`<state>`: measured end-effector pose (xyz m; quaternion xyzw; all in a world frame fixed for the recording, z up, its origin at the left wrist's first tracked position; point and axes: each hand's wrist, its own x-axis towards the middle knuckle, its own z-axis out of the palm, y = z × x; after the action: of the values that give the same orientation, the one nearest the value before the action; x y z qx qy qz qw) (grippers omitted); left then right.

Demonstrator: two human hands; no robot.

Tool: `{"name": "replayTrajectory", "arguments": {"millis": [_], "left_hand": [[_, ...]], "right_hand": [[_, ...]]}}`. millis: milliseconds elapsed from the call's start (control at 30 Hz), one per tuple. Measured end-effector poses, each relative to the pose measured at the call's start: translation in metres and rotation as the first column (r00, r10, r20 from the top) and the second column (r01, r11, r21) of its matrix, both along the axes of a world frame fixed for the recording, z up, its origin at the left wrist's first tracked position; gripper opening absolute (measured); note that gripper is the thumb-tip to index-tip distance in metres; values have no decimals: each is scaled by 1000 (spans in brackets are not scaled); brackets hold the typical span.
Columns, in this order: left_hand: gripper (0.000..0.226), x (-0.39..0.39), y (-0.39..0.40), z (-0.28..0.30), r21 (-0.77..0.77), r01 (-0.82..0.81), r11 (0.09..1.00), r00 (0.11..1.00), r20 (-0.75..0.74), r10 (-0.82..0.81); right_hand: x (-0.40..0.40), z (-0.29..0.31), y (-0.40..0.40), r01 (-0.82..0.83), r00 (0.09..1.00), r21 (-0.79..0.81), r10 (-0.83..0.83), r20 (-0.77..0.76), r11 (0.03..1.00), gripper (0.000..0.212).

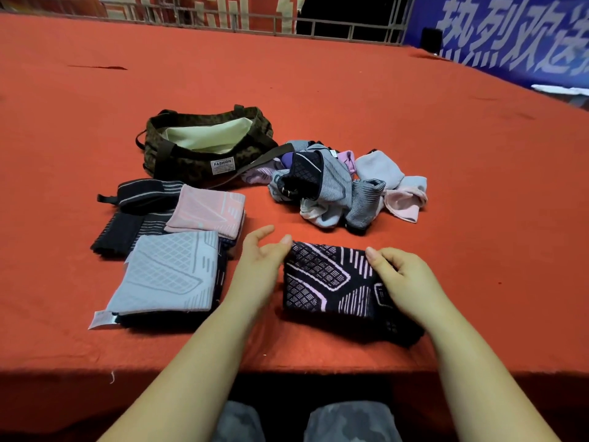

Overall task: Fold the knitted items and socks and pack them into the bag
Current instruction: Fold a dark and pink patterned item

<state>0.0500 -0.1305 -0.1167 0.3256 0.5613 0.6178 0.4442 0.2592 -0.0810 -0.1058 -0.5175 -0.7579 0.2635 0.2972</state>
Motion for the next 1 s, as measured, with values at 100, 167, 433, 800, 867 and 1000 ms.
{"name": "replayTrajectory", "arguments": {"millis": [100, 167, 433, 800, 867, 1000], "left_hand": [[54, 5, -8, -9, -81, 13, 997, 998, -54, -18], [49, 2, -8, -12, -112, -62, 992, 998, 13, 64], [26, -3, -3, 4, 32, 94, 995, 993, 71, -96], [35, -8, -24, -31, -345, 71, 936, 868, -441, -228], [15, -7, -26, -26, -294, 91, 952, 845, -483, -230], [9, -4, -28, -7, -26, 154, 988, 884, -443, -149]], "right_hand": [[1, -5, -4, 7, 1000, -35, -6, 22, 999, 45], [4, -6, -5, 16, 998, -59, -13, 59, 998, 47], [-3, 15, -12, -91, 991, -411, 123, 53, 907, 55], [-41, -18, -24, 4, 1000, -529, 3, 12, 849, 58], [-43, -17, -24, -47, 997, -573, 0, -83, 818, 38], [-46, 3, -26, -110, 971, -552, -29, -237, 826, 24]]}}
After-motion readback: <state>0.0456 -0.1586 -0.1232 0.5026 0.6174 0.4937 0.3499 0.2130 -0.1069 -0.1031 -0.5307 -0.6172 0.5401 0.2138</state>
